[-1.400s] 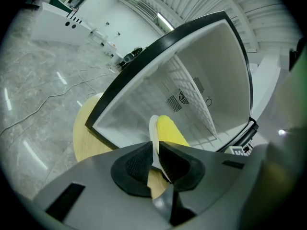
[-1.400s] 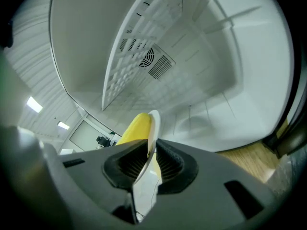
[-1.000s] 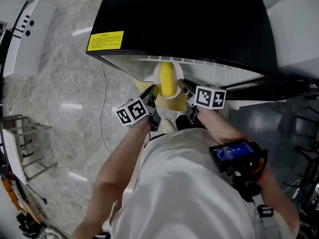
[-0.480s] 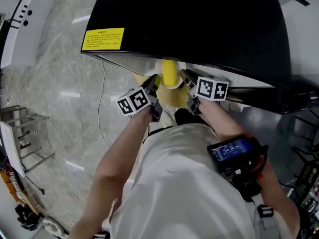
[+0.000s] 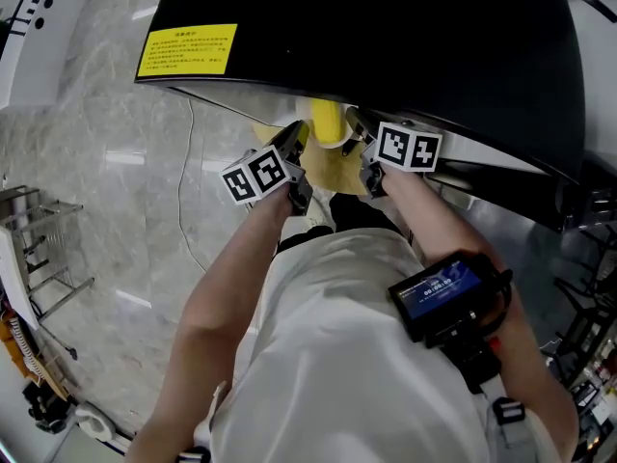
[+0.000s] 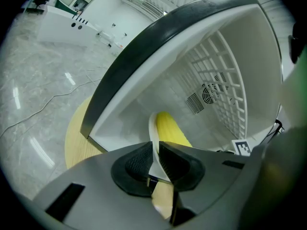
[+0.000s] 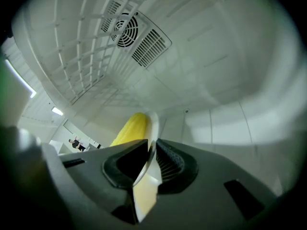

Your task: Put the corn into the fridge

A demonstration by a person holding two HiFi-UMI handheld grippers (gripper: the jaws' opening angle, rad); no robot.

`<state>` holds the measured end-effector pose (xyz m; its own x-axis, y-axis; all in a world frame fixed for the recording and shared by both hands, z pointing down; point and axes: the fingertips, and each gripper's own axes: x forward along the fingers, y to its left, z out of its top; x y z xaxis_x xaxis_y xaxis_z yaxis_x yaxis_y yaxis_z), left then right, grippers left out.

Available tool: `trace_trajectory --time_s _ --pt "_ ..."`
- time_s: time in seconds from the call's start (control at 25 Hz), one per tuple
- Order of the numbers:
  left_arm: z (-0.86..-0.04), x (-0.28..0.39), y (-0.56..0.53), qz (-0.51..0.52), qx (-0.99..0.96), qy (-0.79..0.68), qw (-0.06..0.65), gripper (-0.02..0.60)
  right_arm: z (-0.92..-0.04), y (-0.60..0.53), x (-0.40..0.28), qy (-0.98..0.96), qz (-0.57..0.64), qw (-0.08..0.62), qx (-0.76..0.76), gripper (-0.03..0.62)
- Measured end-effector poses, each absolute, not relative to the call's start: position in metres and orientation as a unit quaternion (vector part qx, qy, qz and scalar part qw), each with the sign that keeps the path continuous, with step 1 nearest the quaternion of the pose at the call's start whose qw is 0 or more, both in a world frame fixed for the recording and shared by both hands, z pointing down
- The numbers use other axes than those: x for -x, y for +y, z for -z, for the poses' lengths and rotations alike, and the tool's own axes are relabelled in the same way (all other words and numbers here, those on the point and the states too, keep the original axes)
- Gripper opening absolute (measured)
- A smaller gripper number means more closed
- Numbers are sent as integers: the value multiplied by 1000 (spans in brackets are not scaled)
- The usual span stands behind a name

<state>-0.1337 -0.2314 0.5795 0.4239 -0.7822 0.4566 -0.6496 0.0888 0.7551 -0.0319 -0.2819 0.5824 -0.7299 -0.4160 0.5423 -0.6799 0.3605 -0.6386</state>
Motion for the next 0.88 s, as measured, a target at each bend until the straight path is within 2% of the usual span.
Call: trace_trajectory --time_s 0.48,0.88 --pt "-591 125 -234 66 -666 -537 513 46 -594 -289 26 -814 -446 161 -336 55" --pt "-600 118 -238 83 -649 -555 514 47 -600 -305 28 -825 -399 203 -345 55"
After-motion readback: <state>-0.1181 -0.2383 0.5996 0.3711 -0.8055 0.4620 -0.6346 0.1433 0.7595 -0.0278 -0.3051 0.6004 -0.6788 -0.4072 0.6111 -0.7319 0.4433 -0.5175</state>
